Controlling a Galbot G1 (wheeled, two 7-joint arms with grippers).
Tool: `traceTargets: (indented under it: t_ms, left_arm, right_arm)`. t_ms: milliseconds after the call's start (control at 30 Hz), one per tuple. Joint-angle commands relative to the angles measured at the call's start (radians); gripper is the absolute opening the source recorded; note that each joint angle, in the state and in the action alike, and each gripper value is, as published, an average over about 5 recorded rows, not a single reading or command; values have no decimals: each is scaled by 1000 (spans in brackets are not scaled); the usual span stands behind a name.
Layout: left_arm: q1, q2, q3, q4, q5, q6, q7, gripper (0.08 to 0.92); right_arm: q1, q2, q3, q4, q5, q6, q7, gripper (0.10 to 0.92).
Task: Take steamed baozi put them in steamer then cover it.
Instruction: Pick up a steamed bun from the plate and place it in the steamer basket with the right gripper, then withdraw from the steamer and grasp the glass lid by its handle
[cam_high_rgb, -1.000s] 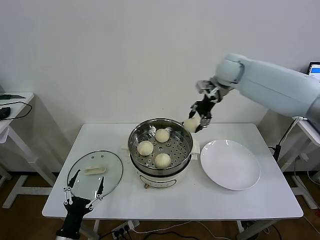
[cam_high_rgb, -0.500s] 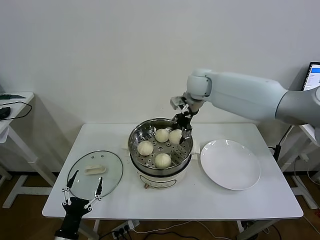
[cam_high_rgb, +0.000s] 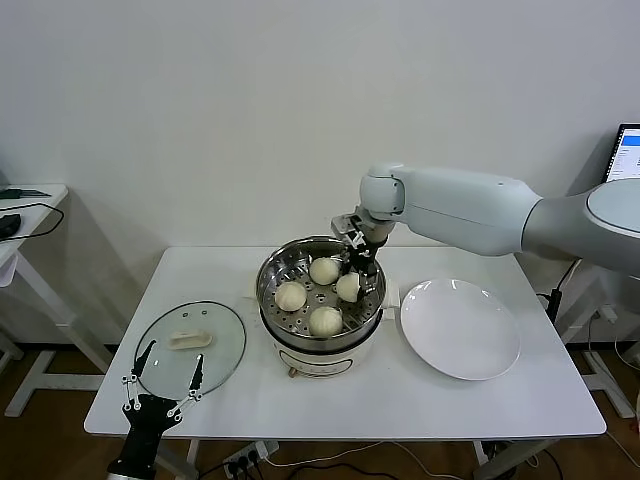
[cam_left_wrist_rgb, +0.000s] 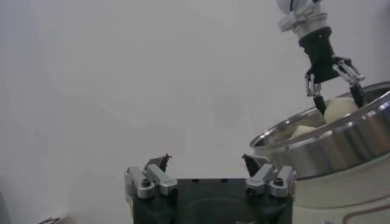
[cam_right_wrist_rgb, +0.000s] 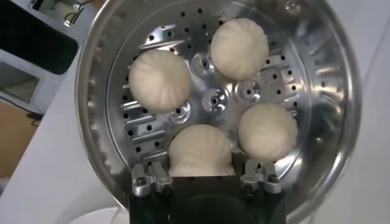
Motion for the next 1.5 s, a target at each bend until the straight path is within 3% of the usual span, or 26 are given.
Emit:
traceTargets:
  t_ms: [33, 333, 633, 967, 1133, 1333, 1500]
  left_arm:
    - [0, 0, -1, 1, 0, -1, -2, 823]
    - [-5, 0, -4, 1, -1, -2, -2, 823]
    - [-5, 0, -6, 2, -1, -3, -2, 823]
    - [-7, 3, -5, 4, 24, -6, -4, 823]
    - [-12, 6, -3, -6, 45, -1, -9, 823]
    - [-27, 12, -2, -20, 105, 8, -35, 823]
    - [-40, 30, -1, -30, 152, 31, -79, 823]
  right_arm:
    - [-20, 10, -6, -8, -22, -2, 8, 670]
    - [-23, 6, 3, -5, -28, 1, 15, 678]
    - [-15, -30, 31, 29, -27, 4, 23, 814]
    - [4, -200, 192, 177, -3, 38, 87, 823]
    - [-20, -329, 294, 276, 56, 112, 311, 823]
    - [-166, -465, 445, 363, 73, 218, 805, 823]
    - [-457, -531, 744, 379, 57, 307, 1158, 823]
